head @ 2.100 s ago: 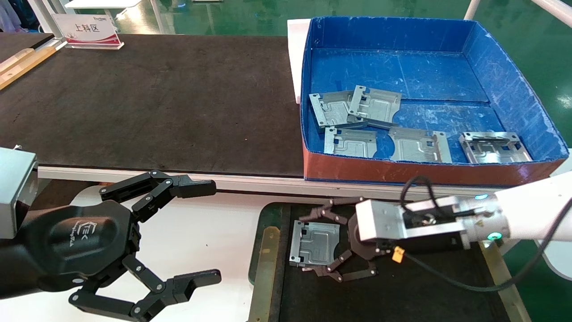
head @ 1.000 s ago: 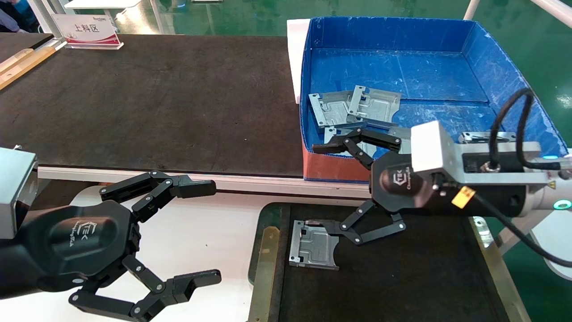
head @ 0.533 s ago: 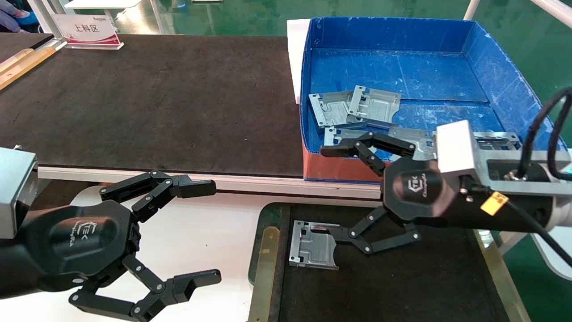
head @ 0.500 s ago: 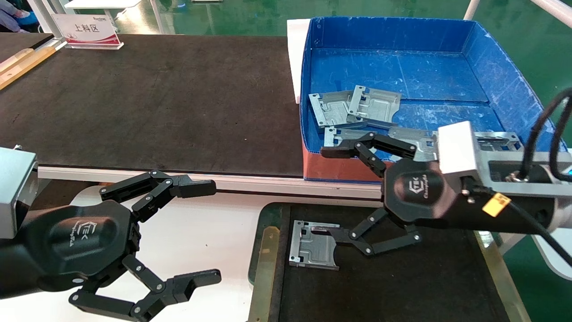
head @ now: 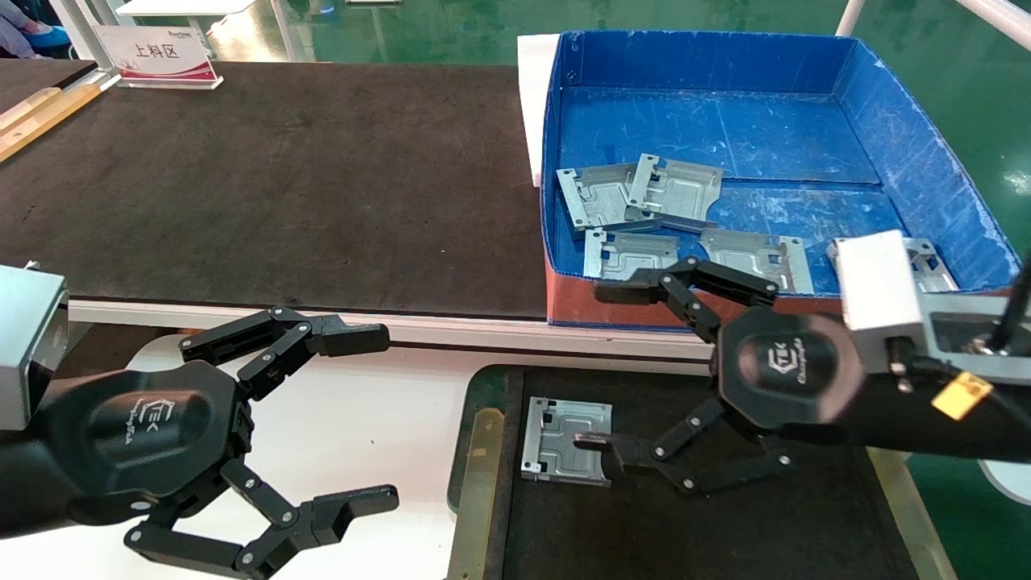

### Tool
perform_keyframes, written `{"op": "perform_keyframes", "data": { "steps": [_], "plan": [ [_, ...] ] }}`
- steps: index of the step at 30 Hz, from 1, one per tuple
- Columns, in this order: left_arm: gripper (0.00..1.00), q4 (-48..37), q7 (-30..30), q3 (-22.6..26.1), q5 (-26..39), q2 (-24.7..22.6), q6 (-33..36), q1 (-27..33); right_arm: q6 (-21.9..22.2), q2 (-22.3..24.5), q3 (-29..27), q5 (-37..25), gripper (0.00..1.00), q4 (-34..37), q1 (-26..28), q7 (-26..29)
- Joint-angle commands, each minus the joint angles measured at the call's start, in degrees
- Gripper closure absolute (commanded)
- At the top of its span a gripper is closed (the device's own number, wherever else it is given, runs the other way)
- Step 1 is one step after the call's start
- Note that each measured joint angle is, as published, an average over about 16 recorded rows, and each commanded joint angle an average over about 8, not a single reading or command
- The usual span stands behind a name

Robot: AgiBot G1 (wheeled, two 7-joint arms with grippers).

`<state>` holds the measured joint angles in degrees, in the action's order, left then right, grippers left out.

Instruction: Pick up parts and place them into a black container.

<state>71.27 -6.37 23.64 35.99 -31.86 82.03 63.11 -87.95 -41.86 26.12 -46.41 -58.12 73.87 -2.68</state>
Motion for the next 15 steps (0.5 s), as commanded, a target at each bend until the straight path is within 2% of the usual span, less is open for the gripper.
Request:
{"op": "perform_keyframes", "data": {
  "steps": [1, 15],
  "plan": [
    [0.0, 0.0, 0.0, 0.0, 0.0, 0.0, 0.0, 0.0, 0.2, 0.5, -0.7, 0.3, 0.0, -1.1, -0.9, 0.9],
    [0.0, 0.0, 0.0, 0.0, 0.0, 0.0, 0.0, 0.0, 1.3, 3.8, -5.6, 2.5, 0.0, -8.6, -6.9, 7.5]
  ]
}}
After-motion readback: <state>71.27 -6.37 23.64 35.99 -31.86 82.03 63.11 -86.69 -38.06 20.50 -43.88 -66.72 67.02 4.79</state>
